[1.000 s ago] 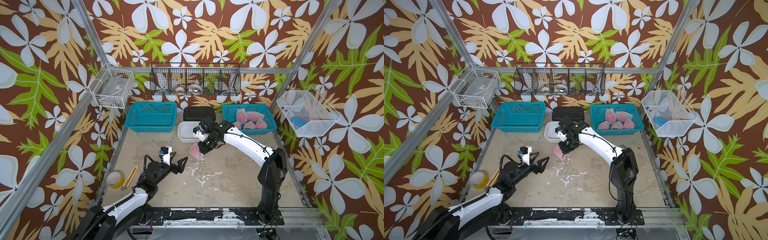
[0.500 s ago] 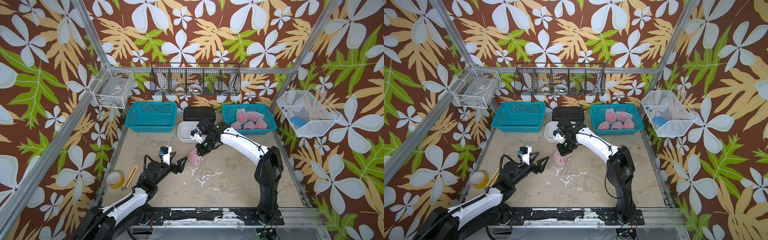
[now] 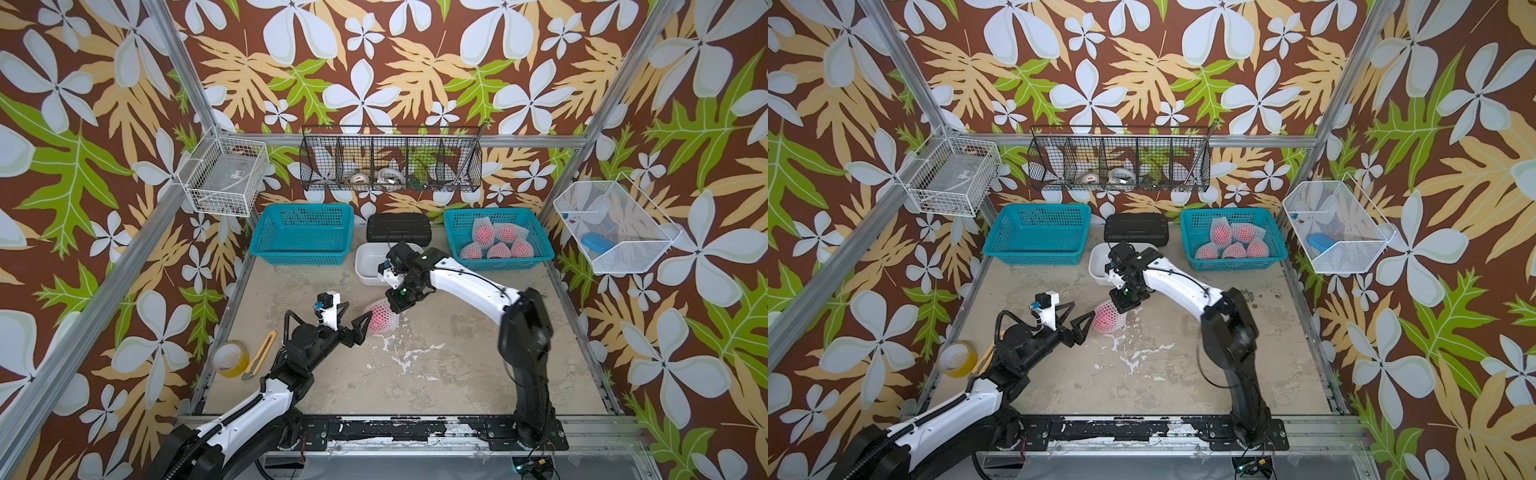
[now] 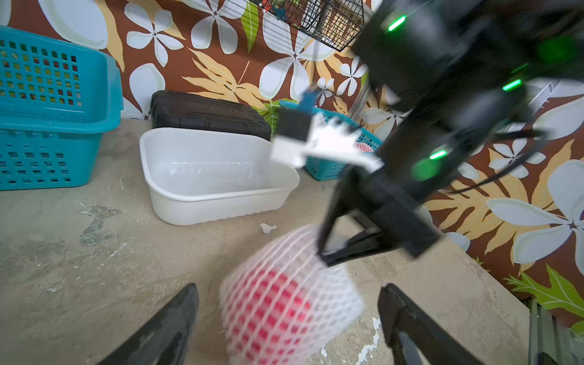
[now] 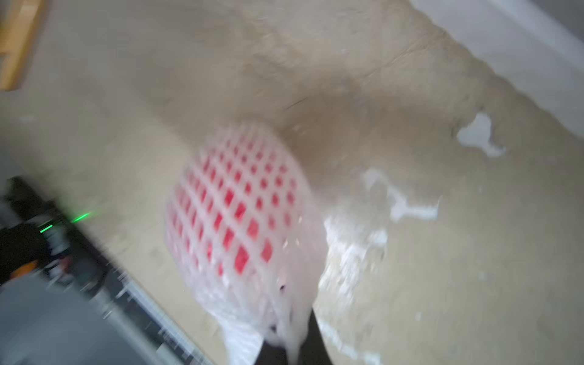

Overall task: Remove foam nets from apples
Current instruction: Remove the foam net from the apple, then place the foam net into the storage box.

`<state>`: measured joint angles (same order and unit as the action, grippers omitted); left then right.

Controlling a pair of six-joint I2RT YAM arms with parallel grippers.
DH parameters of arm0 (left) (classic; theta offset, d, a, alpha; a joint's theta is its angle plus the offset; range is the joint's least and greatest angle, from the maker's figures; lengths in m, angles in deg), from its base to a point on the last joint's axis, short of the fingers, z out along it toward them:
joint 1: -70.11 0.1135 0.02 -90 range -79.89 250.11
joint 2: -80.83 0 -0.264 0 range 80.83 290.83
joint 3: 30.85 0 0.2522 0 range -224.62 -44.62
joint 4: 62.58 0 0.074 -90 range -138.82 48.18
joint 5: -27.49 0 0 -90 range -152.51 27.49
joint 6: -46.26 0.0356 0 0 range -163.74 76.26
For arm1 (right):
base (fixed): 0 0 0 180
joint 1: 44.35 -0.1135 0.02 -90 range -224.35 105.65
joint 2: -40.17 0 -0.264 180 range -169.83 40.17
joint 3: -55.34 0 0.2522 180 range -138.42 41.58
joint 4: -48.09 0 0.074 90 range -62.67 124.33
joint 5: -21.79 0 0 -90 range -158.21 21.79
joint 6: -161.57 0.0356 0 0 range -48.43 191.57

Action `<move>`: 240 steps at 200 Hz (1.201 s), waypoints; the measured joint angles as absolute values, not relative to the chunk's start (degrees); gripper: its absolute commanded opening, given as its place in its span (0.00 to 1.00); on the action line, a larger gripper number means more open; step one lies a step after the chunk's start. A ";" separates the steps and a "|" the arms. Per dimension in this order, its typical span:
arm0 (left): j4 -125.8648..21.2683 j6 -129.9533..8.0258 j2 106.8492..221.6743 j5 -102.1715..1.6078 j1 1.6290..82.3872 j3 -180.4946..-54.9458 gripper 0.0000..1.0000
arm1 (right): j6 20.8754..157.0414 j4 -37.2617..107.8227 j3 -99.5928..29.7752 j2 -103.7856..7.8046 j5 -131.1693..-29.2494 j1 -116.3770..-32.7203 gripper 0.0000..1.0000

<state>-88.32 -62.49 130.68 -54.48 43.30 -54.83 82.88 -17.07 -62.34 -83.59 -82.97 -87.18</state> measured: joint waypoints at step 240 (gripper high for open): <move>-90.03 -62.68 133.28 -56.64 43.30 -53.78 0.91 | 82.27 -14.73 -66.14 -67.46 -81.86 -82.19 0.00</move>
